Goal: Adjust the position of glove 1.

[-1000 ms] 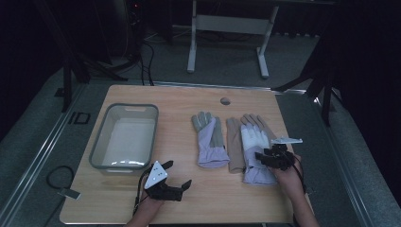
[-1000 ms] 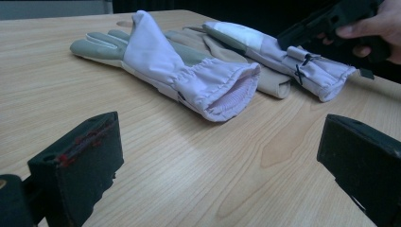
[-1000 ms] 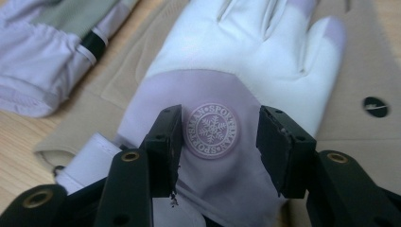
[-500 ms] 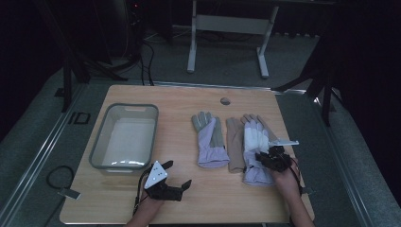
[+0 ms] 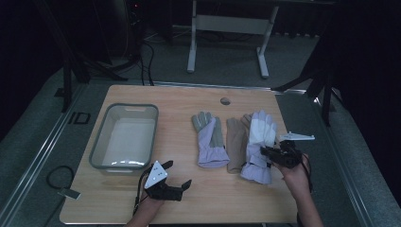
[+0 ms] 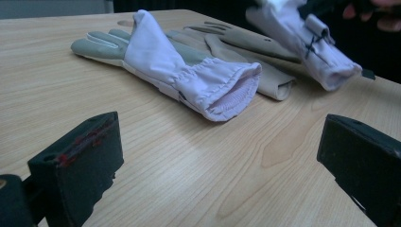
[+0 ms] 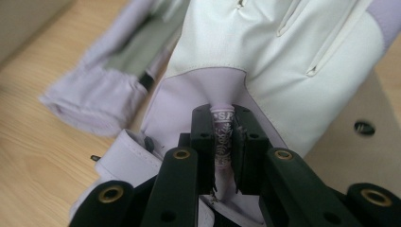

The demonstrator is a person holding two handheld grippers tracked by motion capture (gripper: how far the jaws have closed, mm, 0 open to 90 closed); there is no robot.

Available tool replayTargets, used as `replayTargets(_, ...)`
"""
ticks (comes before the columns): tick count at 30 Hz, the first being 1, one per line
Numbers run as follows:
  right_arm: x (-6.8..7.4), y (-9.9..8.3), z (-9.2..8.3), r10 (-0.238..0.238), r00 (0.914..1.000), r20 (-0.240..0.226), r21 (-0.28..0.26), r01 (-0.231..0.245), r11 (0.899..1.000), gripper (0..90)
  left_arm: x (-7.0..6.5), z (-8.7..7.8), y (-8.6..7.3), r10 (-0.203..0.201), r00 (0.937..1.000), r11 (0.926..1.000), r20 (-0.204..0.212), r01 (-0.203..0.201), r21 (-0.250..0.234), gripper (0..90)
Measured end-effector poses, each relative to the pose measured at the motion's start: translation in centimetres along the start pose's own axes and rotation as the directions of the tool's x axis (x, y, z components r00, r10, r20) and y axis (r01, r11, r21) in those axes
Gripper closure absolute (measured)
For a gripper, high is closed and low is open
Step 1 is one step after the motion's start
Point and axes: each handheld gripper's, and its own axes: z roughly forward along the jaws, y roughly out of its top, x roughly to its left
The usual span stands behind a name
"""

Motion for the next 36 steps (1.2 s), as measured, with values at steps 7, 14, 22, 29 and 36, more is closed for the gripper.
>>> replayTargets(7,0.5,3.6,-1.6,-0.032,0.9992,-0.023,-0.047,0.031,0.998,80.8,0.0,0.0,0.0,-0.001,1.0,1.0,0.001,0.001,-0.001,1.0)
replayTargets(14,2.1,6.5,-1.5,-0.065,0.9968,-0.047,-0.074,0.062,0.995,80.8,0.0,0.0,0.0,0.0,1.0,1.0,0.0,0.0,-0.001,1.0)
replayTargets(22,4.6,9.4,-0.2,-0.108,0.9909,-0.081,-0.074,0.102,0.992,80.7,0.0,0.0,0.0,-0.001,1.0,1.0,0.0,0.001,0.0,1.0)
replayTargets(29,7.6,11.0,1.9,-0.138,0.9821,-0.128,-0.051,0.133,0.99,80.7,0.0,0.0,0.0,0.002,1.0,1.0,0.002,-0.002,-0.001,1.0)
replayTargets(36,10.5,11.0,5.6,-0.174,0.9738,-0.147,0.023,0.179,0.984,80.7,0.0,0.0,0.0,0.004,1.0,1.0,0.006,-0.004,-0.002,1.0)
